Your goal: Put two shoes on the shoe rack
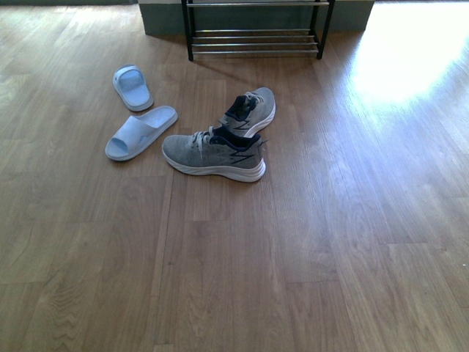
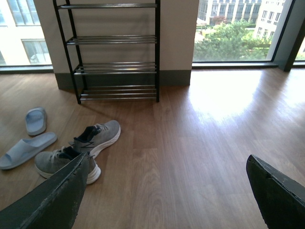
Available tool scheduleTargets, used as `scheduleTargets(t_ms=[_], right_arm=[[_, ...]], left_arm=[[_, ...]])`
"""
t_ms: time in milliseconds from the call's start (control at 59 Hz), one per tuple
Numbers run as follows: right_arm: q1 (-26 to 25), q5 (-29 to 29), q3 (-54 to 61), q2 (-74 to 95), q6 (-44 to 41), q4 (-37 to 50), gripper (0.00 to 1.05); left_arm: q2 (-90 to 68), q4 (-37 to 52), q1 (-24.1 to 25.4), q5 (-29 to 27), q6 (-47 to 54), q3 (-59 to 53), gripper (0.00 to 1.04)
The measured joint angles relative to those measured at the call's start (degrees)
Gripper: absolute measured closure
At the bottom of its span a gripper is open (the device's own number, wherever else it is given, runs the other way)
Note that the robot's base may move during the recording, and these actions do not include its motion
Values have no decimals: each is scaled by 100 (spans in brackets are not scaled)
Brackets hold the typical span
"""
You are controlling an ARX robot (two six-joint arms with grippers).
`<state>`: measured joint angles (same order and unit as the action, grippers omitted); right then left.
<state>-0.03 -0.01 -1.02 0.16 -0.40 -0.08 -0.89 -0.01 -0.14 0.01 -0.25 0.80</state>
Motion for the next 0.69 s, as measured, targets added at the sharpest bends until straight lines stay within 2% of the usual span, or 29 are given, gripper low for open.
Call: scheduleTargets(t_ms=[695], right_arm=[[0, 0, 0, 0, 0, 0, 9]], left_arm=[[0, 0, 0, 0, 0, 0, 9]])
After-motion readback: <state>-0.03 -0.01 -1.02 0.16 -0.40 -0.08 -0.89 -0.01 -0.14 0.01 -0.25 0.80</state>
